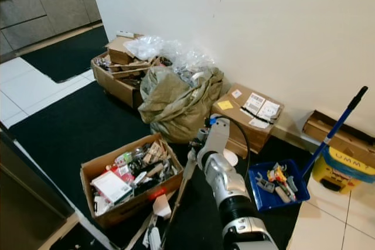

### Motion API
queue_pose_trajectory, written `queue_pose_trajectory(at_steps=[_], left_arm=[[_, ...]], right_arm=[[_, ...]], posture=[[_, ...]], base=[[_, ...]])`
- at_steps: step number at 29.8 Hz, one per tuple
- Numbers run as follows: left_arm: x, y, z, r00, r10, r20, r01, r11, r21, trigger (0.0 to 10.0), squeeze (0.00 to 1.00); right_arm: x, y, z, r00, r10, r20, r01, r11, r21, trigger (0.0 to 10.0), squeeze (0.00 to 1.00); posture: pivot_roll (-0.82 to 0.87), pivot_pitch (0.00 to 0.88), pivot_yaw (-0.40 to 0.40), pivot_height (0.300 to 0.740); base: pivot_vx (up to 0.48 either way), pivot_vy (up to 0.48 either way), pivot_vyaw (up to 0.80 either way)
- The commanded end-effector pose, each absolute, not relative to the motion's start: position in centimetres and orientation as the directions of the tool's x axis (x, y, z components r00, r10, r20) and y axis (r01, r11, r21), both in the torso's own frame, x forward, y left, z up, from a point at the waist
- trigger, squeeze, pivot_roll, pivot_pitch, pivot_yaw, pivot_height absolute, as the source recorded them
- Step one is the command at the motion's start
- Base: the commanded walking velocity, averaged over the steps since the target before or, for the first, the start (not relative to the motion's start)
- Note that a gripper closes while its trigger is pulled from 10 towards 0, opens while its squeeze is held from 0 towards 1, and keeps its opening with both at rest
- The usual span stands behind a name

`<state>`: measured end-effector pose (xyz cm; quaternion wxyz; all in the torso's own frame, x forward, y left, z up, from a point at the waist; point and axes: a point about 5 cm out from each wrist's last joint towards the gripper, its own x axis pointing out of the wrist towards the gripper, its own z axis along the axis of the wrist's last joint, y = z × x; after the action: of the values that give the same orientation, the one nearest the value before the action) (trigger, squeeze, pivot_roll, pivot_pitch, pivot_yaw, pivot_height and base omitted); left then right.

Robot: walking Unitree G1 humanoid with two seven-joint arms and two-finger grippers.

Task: Sweep floor

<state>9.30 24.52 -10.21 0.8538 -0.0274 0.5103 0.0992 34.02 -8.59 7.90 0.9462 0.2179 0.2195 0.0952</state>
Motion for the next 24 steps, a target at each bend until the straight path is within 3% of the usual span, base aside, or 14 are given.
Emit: queue_pose_trajectory(at_steps=[1, 10, 16, 24], left_arm=[[8.7, 25.1, -10.2, 0.449, 0.145, -0.882, -0.178, 0.982, 0.071, 10.0, 0.00], [7.7, 25.3, -10.3, 0.436, 0.140, -0.889, -0.165, 0.984, 0.074, 10.0, 0.00], [6.4, 25.4, -10.4, 0.418, 0.136, -0.898, -0.154, 0.985, 0.077, 10.0, 0.00], [6.0, 25.5, -10.4, 0.416, 0.135, -0.899, -0.152, 0.985, 0.077, 10.0, 0.00]], right_arm=[[34.3, -6.4, 9.3, 0.881, 0.368, -0.298, -0.129, 0.793, 0.596, 10.0, 0.00], [34.8, -5.9, 10.4, 0.907, 0.342, -0.247, -0.101, 0.745, 0.660, 10.0, 0.00], [35.1, -6.3, 10.5, 0.940, 0.230, -0.250, -0.075, 0.858, 0.508, 10.0, 0.00], [34.8, -6.6, 9.7, 0.949, 0.163, -0.270, -0.063, 0.937, 0.344, 10.0, 0.00]], posture=[[-0.01, 0.118, -0.008, 0.740], [0.00, 0.171, -0.009, 0.740], [0.01, 0.206, -0.003, 0.740], [0.02, 0.228, -0.001, 0.740]], base=[[0.000, 0.000, 0.00], [0.000, 0.000, 0.00], [0.000, 0.000, 0.00], [0.000, 0.000, 0.00]])
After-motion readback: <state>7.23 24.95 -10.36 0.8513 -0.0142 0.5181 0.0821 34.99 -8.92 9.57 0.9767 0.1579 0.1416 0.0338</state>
